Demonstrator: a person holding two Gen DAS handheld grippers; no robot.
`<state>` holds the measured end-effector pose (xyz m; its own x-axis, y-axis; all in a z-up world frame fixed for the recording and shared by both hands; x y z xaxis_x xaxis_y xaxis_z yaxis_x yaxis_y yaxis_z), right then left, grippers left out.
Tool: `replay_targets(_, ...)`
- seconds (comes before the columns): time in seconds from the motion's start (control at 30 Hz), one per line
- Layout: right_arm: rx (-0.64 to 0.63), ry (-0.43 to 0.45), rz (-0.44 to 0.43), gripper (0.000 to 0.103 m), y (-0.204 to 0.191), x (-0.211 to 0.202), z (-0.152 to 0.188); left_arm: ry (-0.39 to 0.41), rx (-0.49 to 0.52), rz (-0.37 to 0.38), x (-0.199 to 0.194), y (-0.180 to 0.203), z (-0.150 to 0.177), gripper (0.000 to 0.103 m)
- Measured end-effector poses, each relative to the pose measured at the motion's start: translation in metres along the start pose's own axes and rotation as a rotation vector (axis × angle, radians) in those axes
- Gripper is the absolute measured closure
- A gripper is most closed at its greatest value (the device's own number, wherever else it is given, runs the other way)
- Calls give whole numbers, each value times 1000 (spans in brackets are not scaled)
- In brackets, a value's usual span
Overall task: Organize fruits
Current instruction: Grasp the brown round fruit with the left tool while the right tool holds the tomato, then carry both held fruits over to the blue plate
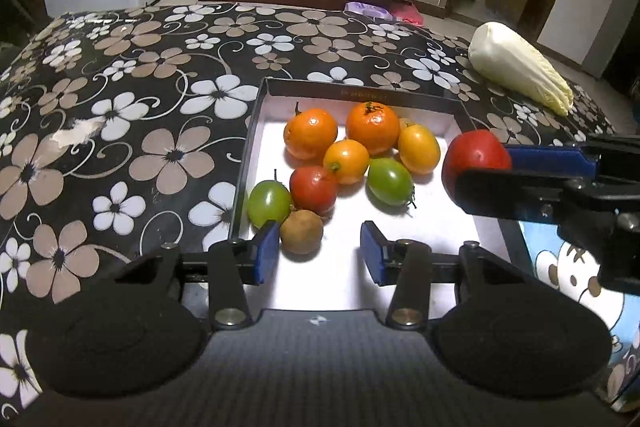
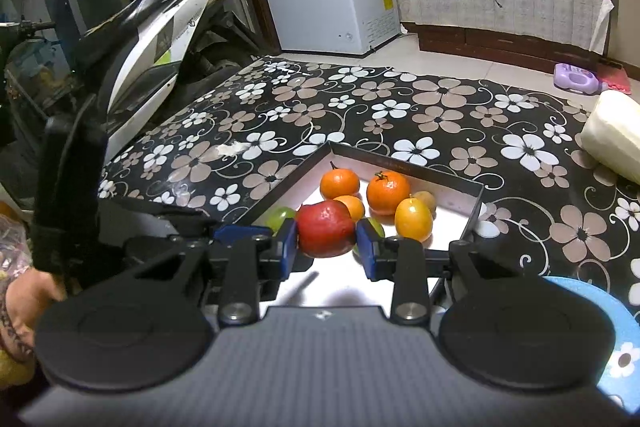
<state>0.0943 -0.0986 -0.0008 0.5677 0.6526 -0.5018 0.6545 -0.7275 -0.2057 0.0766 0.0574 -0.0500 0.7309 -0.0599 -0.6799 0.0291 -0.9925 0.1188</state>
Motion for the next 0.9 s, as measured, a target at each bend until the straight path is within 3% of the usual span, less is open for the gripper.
replay_targets(0.1, 1, -2, -1, 67, 0, 0, 0, -9, 0, 9, 2, 1, 0, 74)
replay_targets(0.5, -41, -50, 11, 67, -2, 3, 8, 16, 53, 15, -18, 13, 3, 74)
replay_targets(0.9, -43, -22, 58, 67, 2, -16, 9, 46, 116, 29, -41, 43, 5, 74)
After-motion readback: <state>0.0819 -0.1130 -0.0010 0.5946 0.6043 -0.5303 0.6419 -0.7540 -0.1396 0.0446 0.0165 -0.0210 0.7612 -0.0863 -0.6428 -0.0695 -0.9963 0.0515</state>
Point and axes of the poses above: each gripper's, at about its wrist camera, not at the fingertips, and x roughly the way its jaws point, y to its right, z to its underside, the point moved 3 cm from there along x, roughly the way its jaws point, and after that the axes turned 6 degrees about y, right-handed, at the moved point
